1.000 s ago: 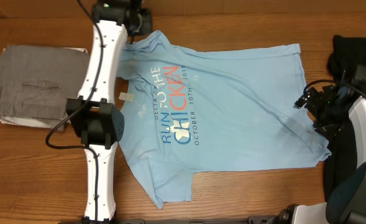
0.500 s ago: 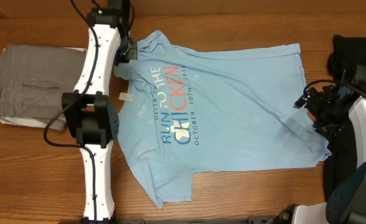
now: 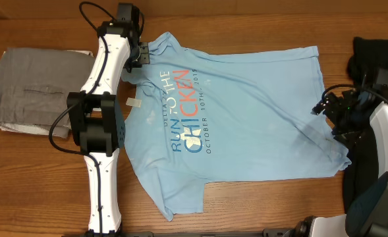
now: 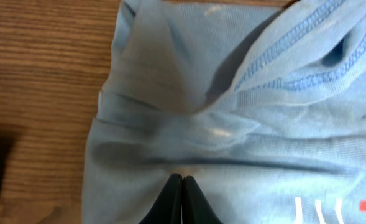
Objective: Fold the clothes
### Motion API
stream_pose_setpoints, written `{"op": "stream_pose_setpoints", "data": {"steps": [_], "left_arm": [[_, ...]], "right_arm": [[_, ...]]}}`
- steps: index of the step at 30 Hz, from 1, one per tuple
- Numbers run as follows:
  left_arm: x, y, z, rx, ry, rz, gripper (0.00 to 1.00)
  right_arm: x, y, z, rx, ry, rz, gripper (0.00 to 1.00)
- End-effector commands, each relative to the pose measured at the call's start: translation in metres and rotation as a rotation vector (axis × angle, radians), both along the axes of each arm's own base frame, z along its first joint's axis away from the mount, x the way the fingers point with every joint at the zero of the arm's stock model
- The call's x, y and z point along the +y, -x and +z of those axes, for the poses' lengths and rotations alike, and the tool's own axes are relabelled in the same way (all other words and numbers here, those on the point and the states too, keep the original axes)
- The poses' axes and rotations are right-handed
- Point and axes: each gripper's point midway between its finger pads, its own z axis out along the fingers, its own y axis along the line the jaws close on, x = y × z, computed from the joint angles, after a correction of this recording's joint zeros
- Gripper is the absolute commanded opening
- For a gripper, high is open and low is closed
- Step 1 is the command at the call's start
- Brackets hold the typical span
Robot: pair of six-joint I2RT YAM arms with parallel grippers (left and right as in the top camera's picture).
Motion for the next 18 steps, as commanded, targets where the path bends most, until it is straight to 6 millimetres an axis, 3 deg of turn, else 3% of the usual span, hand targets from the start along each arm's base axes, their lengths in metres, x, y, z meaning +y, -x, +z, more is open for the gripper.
{"op": "stream_pose_setpoints", "data": {"steps": [1,18], "left_arm": [[0.003,-0.006,-0.005,-0.024,0.010,0.023,0.04],[0.010,-0.024,-0.012,-0.108,-0.020,0.041,0.04]], "right_arm": [[0.001,0.000,0.001,-0.006,-0.004,0.000,1.00],[0.001,0.000,0.001,-0.006,-0.004,0.000,1.00]]}}
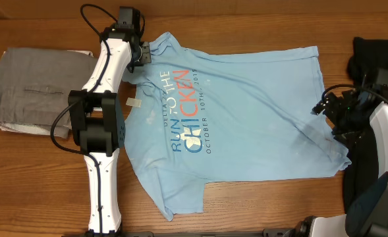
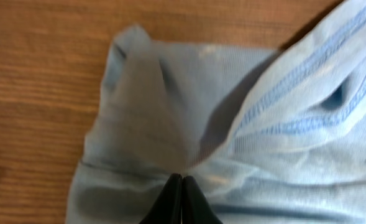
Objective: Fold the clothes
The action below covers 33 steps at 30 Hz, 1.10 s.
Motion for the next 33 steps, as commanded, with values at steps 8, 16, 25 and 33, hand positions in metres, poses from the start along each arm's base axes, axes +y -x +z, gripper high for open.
{"op": "stream_pose_setpoints", "data": {"steps": [8,16,25,33], "left_arm": [[0.012,-0.013,0.004,-0.056,-0.020,0.036,0.04],[0.012,-0.015,0.005,-0.067,-0.018,0.036,0.04],[0.012,0.000,-0.002,-0.001,-0.025,0.033,0.04],[0.013,0.003,-0.005,0.013,-0.028,0.034,0.04]], "right_arm": [[0.001,0.000,0.001,-0.006,-0.003,0.001,1.00],[0.001,0.000,0.001,-0.006,-0.003,0.001,1.00],[0.001,0.000,0.001,-0.006,-0.003,0.001,1.00],[0.001,0.000,0.001,-0.006,-0.003,0.000,1.00]]}}
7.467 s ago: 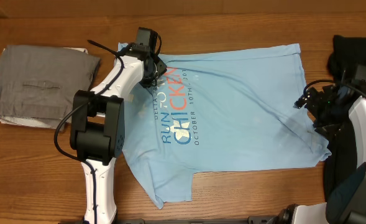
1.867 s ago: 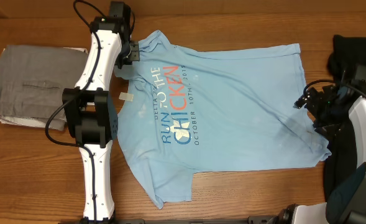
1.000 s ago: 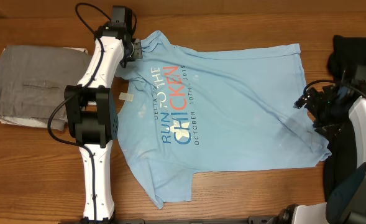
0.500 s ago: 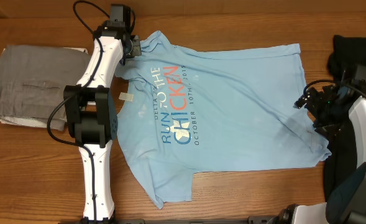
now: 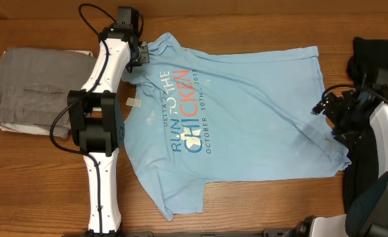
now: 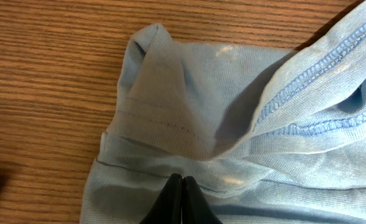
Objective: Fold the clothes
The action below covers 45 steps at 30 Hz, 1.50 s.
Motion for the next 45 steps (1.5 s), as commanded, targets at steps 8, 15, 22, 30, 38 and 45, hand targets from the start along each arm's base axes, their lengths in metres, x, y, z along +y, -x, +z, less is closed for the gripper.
{"op": "stream_pose_setpoints", "data": {"steps": [8,15,22,30,38,45], "left_arm": [[0.005,-0.010,-0.008,-0.050,-0.004,0.020,0.04],[0.005,-0.017,-0.004,-0.082,-0.005,0.021,0.04],[0.004,-0.027,0.001,-0.130,0.000,0.022,0.04],[0.003,-0.042,0.007,-0.201,0.007,0.022,0.05],[0.001,-0.051,-0.014,-0.220,0.013,0.020,0.06],[0.000,-0.057,-0.035,-0.230,0.016,0.019,0.07]], "right_arm": [[0.001,0.000,0.001,-0.006,-0.004,0.000,1.00],[0.001,0.000,0.001,-0.006,-0.004,0.000,1.00],[0.001,0.000,0.001,-0.006,-0.004,0.000,1.00],[0.001,0.000,0.001,-0.006,-0.004,0.000,1.00],[0.001,0.000,0.001,-0.006,-0.004,0.000,1.00],[0.001,0.000,0.001,-0.006,-0.004,0.000,1.00]]}}
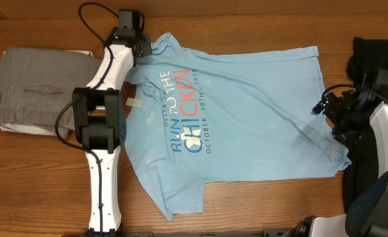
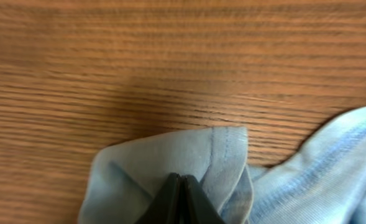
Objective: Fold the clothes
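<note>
A light blue T-shirt (image 1: pixel 246 112) with "RUN TO THE CHICKEN" print lies spread flat on the wooden table (image 1: pixel 246 210), collar to the left. My left gripper (image 1: pixel 141 49) is at the far left sleeve. In the left wrist view the gripper (image 2: pixel 181 178) is shut, with the sleeve's hemmed edge (image 2: pixel 139 165) bunched in folds round the fingertips and bare wood beyond. My right gripper (image 1: pixel 330 120) rests at the shirt's right hem; the overhead view does not show how its jaws stand.
A folded grey garment (image 1: pixel 32 92) lies at the left edge, beside the left arm. A black garment (image 1: pixel 378 56) sits at the far right behind the right arm. A small white tag (image 1: pixel 135 103) lies near the collar.
My left gripper has shifted a little toward the table's far edge. Its shut tips were on the sleeve with cloth spread ahead; now they are at the sleeve's hem with wood ahead.
The left gripper's shut tips sat well inside the shoulder cloth near the collar seam. At each later moment they stood nearer the sleeve's outer edge, and now they are at the hem. The shirt's body and the right arm kept their places throughout.
</note>
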### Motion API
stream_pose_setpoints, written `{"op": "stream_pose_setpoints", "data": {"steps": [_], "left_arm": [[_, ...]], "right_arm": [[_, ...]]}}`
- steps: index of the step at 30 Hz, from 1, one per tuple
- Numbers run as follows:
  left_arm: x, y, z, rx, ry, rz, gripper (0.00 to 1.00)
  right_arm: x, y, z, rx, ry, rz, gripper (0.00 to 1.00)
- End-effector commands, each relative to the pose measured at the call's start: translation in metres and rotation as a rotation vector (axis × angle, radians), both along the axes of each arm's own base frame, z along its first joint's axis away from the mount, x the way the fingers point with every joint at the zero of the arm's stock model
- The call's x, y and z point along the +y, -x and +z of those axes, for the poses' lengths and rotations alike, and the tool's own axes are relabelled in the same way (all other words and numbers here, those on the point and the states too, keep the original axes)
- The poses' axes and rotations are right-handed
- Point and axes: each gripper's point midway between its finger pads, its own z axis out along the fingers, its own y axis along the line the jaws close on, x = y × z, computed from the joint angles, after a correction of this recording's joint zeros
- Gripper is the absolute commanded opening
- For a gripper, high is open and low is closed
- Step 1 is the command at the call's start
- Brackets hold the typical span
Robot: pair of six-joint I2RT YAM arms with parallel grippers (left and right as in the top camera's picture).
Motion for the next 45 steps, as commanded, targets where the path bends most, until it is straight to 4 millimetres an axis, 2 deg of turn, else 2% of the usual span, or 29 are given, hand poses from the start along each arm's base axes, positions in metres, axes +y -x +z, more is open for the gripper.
{"op": "stream_pose_setpoints", "data": {"steps": [1,6,14,21,23,26,29,31,33,36,39,45], "left_arm": [[0.004,-0.001,-0.022,0.010,0.000,0.015,0.07],[0.002,-0.016,-0.008,-0.070,0.026,0.016,0.09],[0.012,-0.035,0.010,-0.176,0.042,0.042,0.08],[0.029,-0.043,0.002,-0.212,0.088,0.081,0.07],[0.041,-0.050,0.024,-0.258,0.071,0.097,0.06],[0.056,-0.058,0.086,-0.324,0.095,0.099,0.06],[0.054,-0.045,0.134,-0.282,0.158,0.048,0.04],[0.044,-0.033,0.145,-0.228,0.179,-0.024,0.04],[0.029,-0.017,0.143,-0.148,0.204,-0.101,0.04],[0.013,0.009,0.117,-0.002,0.214,-0.131,0.04],[-0.007,0.035,0.082,0.138,0.211,-0.166,0.04],[-0.026,0.063,0.034,0.276,0.171,-0.197,0.04]], "right_arm": [[0.001,0.000,0.001,-0.006,-0.003,0.001,1.00],[0.001,0.000,0.001,-0.007,-0.003,0.001,1.00],[0.001,0.000,0.001,-0.007,-0.003,0.000,1.00],[0.001,0.000,0.001,-0.007,-0.003,0.001,1.00],[0.001,0.000,0.001,-0.007,-0.004,0.001,1.00],[0.001,0.000,0.001,-0.007,-0.004,0.000,1.00],[0.001,0.000,0.001,-0.007,-0.003,0.001,1.00],[0.001,0.000,0.001,-0.007,-0.004,0.001,1.00],[0.001,0.000,0.001,-0.007,-0.004,0.001,1.00],[0.001,0.000,0.001,-0.007,-0.004,0.001,1.00],[0.001,0.000,0.001,-0.007,-0.003,0.001,1.00],[0.001,0.000,0.001,-0.007,-0.003,0.000,1.00]]}}
